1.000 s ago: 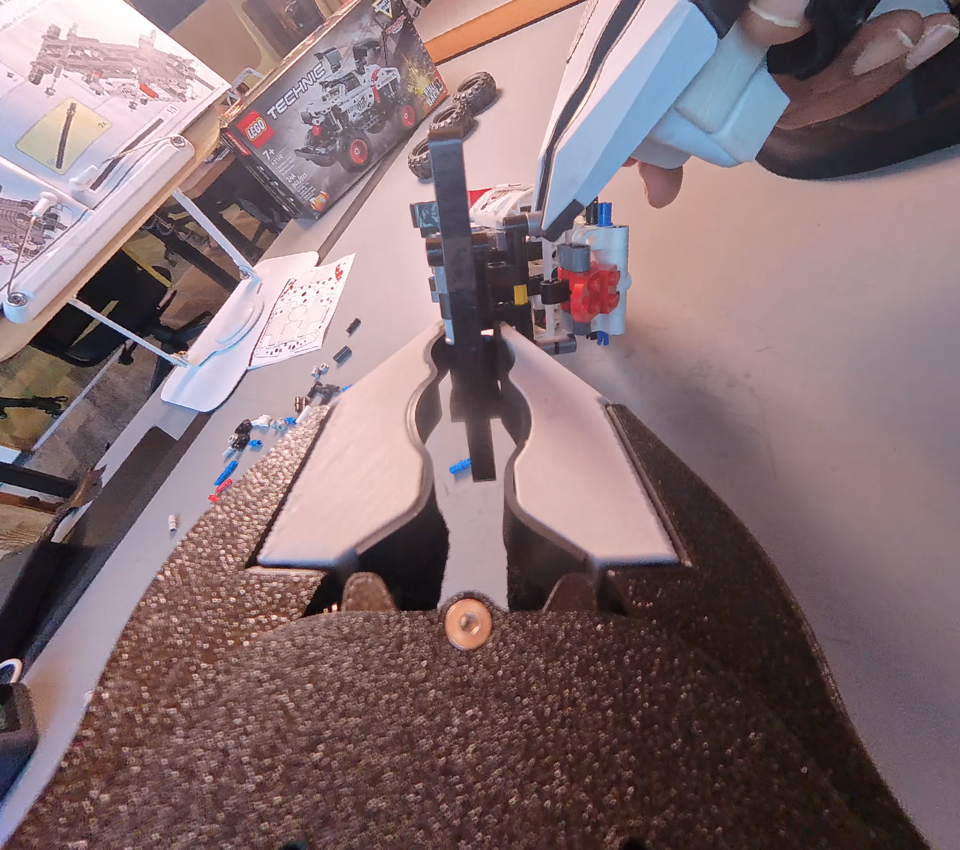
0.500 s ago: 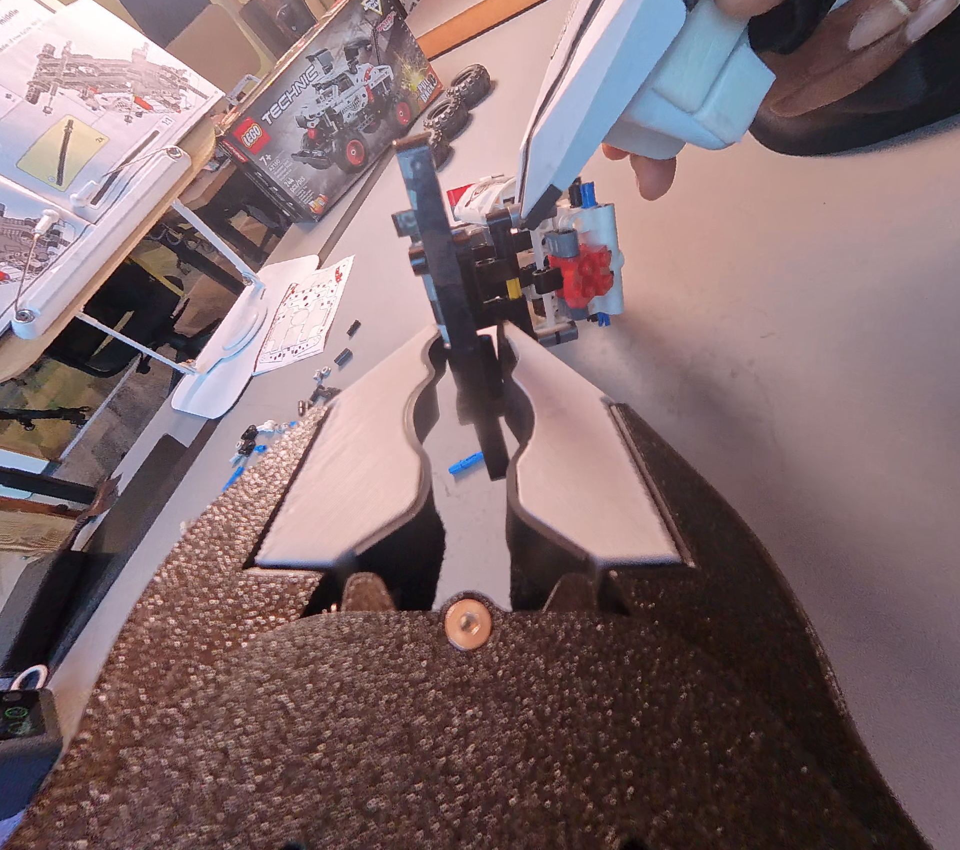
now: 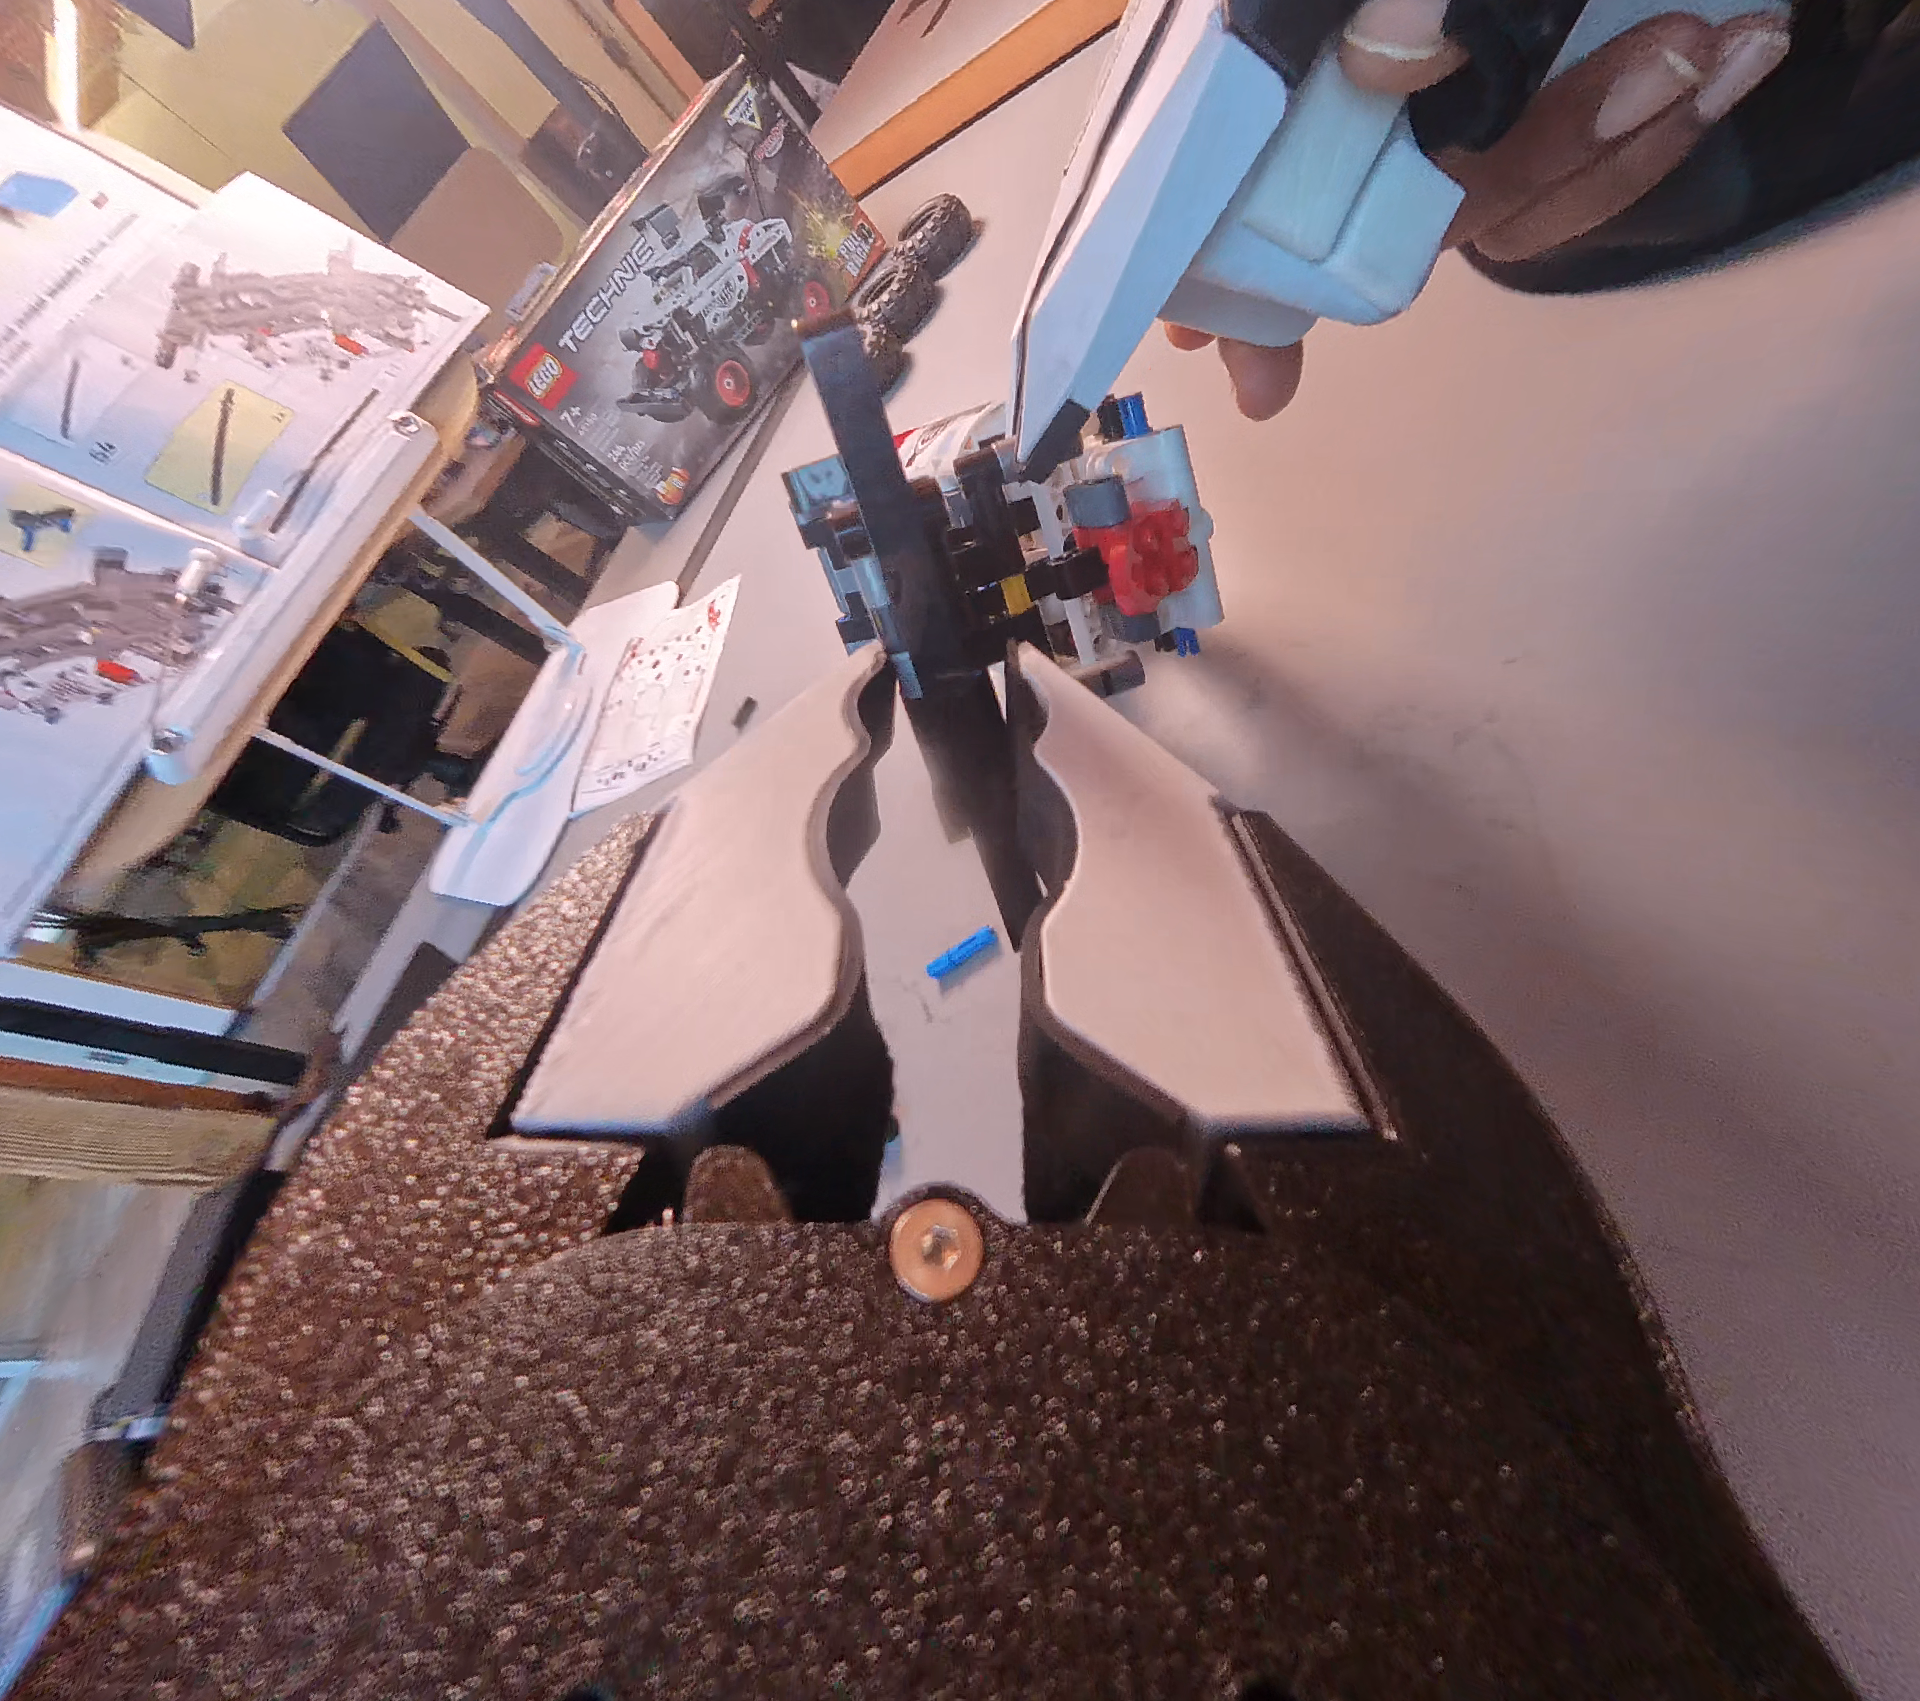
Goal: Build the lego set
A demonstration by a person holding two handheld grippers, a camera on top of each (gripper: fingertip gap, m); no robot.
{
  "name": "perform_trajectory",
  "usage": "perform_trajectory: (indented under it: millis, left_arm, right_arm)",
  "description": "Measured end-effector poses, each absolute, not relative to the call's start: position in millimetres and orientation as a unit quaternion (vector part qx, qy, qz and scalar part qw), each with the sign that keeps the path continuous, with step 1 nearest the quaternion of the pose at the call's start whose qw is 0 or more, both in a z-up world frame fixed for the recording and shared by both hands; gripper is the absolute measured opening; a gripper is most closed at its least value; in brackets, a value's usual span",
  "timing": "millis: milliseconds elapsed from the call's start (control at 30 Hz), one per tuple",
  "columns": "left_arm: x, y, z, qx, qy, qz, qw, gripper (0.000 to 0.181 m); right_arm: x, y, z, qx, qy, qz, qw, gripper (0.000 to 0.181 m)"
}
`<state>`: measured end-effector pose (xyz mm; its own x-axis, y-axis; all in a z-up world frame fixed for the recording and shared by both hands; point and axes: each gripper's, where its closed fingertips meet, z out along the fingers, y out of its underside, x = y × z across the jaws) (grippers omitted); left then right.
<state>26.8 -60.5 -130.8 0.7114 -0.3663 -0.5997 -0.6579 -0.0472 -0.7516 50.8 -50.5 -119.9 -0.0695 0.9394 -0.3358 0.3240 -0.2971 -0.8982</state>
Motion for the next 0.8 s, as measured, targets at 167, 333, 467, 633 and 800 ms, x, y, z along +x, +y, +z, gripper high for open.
perform_trajectory:
  millis: [167,333,467,633,800]
  left_arm:
    - [31.2,-60.6,-133.9,-0.696,0.39,0.176,0.576,0.02]
    - [33.7,-61.3,-134.7,-0.69,0.401,0.185,0.573,0.02]
    - [34.9,-62.5,-133.2,-0.69,0.402,0.18,0.575,0.019]
    - [34.8,-63.3,-133.7,-0.688,0.404,0.184,0.574,0.019]
    - [34.9,-63.5,-133.5,-0.688,0.405,0.185,0.573,0.019]
  right_arm:
    - [54.7,-53.6,-125.2,-0.614,-0.505,0.529,0.298,0.006]
    - [58.2,-53.7,-128.1,-0.606,-0.514,0.529,0.299,0.006]
    - [60.0,-52.5,-130.3,-0.6,-0.524,0.523,0.301,0.006]
    - [60.2,-53.6,-131.8,-0.599,-0.527,0.525,0.295,0.006]
    - [60.1,-54.4,-131.9,-0.601,-0.525,0.527,0.292,0.006]
